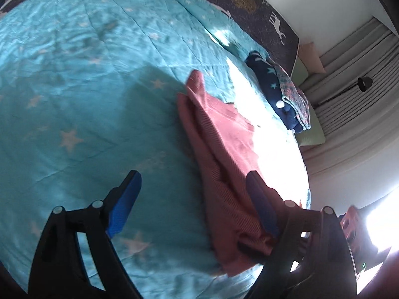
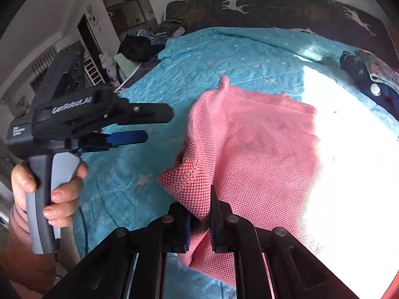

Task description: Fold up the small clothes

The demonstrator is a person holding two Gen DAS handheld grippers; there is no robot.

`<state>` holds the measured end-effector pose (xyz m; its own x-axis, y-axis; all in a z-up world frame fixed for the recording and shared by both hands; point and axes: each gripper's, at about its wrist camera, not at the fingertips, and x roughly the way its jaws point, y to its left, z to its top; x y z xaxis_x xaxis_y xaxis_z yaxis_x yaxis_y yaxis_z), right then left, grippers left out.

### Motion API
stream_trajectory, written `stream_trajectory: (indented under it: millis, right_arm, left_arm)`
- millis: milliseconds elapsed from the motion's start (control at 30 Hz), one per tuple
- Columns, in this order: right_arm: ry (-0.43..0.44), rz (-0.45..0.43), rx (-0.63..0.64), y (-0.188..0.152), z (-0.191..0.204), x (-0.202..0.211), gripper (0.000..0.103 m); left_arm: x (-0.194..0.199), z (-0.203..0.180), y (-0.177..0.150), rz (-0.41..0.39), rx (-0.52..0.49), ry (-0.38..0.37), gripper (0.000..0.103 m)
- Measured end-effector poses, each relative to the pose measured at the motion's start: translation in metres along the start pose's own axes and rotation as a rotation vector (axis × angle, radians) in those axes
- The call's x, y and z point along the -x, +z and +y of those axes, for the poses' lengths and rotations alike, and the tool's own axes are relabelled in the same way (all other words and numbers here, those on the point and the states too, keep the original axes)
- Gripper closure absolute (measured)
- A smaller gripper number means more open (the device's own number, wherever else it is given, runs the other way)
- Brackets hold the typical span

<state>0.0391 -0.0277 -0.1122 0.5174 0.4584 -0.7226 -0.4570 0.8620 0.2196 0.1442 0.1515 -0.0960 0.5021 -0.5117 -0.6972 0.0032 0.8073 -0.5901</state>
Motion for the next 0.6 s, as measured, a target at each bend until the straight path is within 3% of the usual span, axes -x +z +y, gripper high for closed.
stream_trajectory:
  millis: [133,267,300,333,367,400,433,600]
  right_arm:
    - [0.01,-0.004,-0.002,-0.001,0.0,0.003,0.093]
    - [0.027,-0.004,-0.016,-0.005,-0.005,0.006,0.093]
    - [0.031,-0.005,-0.018,-0.005,-0.006,0.006,0.093]
    - [0.034,-0.007,-0.02,-0.006,-0.007,0.008,0.093]
    - [0.037,-0.009,-0.021,-0.006,-0.007,0.009,0.093]
    - [0.04,-0.011,-0.021,-0.007,-0.008,0.01,0.093]
    - [0.042,-0.015,-0.022,-0.008,-0.009,0.012,0.093]
    - [0.064,-0.05,-0.038,-0.01,-0.018,0.024,0.095]
  left_arm:
    - [-0.022,-0.016,0.01,0.056,0.012,-0.059,0.017]
    - [-0.037,-0.025,0.023,0.057,0.005,-0.003,0.019]
    - [-0.038,-0.027,0.026,0.047,-0.003,0.0,0.028]
    - [-0.039,-0.027,0.029,0.04,-0.008,0.01,0.051]
    - [-0.04,-0.028,0.032,0.043,-0.009,0.032,0.065]
    - [-0.041,-0.028,0.036,0.049,-0.004,0.049,0.085]
    - [-0.04,-0.026,0.038,0.051,0.003,0.055,0.091]
    - [-0.027,-0.059,0.04,-0.003,-0.081,0.06,0.094]
